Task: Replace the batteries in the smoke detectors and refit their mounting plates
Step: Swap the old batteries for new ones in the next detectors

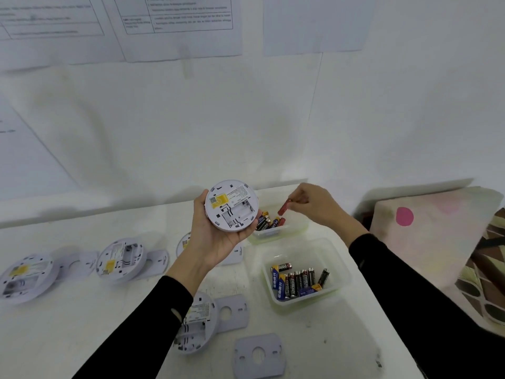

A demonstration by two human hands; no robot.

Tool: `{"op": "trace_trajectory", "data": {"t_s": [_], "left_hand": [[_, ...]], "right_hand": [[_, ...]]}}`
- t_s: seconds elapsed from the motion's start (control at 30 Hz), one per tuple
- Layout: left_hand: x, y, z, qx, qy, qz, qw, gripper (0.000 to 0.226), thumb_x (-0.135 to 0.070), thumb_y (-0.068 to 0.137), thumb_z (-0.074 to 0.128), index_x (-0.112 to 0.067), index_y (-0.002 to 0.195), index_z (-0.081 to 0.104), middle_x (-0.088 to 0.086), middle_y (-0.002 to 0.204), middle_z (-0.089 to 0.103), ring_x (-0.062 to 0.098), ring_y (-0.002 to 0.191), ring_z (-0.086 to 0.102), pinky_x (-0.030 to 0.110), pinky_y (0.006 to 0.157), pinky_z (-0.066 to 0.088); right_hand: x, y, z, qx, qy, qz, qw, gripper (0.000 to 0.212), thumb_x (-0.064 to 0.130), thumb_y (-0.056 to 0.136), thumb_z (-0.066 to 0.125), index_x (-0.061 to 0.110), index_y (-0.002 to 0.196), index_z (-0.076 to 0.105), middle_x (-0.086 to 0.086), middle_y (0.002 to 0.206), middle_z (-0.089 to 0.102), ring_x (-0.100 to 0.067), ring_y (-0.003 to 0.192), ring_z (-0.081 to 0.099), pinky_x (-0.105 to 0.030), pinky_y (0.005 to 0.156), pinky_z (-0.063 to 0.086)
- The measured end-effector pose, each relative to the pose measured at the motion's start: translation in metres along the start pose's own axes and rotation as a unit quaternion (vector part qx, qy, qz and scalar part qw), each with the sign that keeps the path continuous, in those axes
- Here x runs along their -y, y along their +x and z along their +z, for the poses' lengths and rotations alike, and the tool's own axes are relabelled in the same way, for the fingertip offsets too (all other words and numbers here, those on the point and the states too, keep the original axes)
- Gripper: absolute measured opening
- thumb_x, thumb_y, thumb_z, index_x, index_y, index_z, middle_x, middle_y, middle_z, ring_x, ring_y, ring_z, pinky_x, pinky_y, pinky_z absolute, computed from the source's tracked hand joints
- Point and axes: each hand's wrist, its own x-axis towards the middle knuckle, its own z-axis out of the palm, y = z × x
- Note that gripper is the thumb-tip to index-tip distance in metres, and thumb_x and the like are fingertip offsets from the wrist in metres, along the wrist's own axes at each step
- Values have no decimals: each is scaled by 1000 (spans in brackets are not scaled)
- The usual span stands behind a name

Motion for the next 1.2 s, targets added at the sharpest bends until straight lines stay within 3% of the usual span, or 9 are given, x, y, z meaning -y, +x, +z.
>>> {"op": "trace_trajectory", "data": {"t_s": [0.1, 0.2, 0.4, 0.5, 0.67, 0.83, 0.93, 1.2], "left_hand": [[0, 2, 0, -7, -7, 4, 1000, 70, -59, 94, 40, -10, 142, 51, 21, 134, 60, 41, 106, 63, 42, 76, 60], [1, 3, 3, -15, -13, 14, 1000, 67, -59, 94, 40, -9, 136, 56, 22, 129, 63, 41, 104, 63, 42, 76, 60], [4, 1, 7, -16, -14, 42, 999, 63, -58, 96, 37, -10, 128, 60, 20, 123, 66, 36, 103, 66, 42, 77, 60], [5, 0, 9, -13, 5, 56, 998, 62, -57, 97, 34, -10, 124, 62, 18, 116, 69, 30, 95, 70, 41, 76, 59], [4, -2, 9, -16, 11, 64, 998, 63, -59, 96, 35, -10, 125, 62, 19, 118, 69, 31, 100, 67, 42, 80, 59], [5, -2, 10, -24, 22, 75, 997, 63, -59, 96, 36, -10, 128, 60, 18, 117, 69, 29, 95, 70, 41, 77, 60], [6, -1, 11, -31, 16, 75, 997, 66, -60, 96, 37, -8, 133, 57, 21, 122, 66, 31, 101, 67, 44, 80, 60], [8, -1, 8, -40, 20, 80, 996, 61, -58, 98, 35, -10, 126, 60, 20, 117, 70, 30, 94, 72, 41, 71, 60]], "right_hand": [[22, -25, 5, -72, 250, -23, 965, 15, 6, 84, 71, 6, 97, 63, -7, 90, 71, -16, 82, 66, -28, 75, 54], [50, -49, 18, -74, 330, -69, 939, 14, 4, 83, 72, 9, 94, 66, -9, 90, 72, -14, 80, 67, -22, 73, 53], [71, -65, 37, -94, 281, -129, 946, 11, 10, 83, 75, 13, 92, 69, 0, 88, 75, -15, 83, 69, -29, 80, 56], [74, -68, 45, -97, 215, -152, 960, 9, 12, 83, 75, 12, 92, 71, 2, 86, 74, -16, 81, 69, -29, 77, 56], [74, -70, 47, -108, 218, -142, 960, 9, 14, 84, 73, 14, 93, 72, 3, 85, 74, -16, 80, 68, -28, 74, 55], [70, -68, 48, -96, 158, -143, 972, 7, 15, 83, 74, 18, 90, 72, 8, 86, 71, -6, 68, 57, -14, 64, 46], [66, -66, 51, -110, 102, -163, 975, 7, 20, 84, 73, 20, 91, 72, 6, 91, 63, -4, 71, 52, -12, 65, 44], [64, -61, 57, -90, 130, -162, 974, 11, 21, 86, 71, 10, 84, 71, -4, 91, 61, -6, 80, 60, -14, 72, 50]]}}
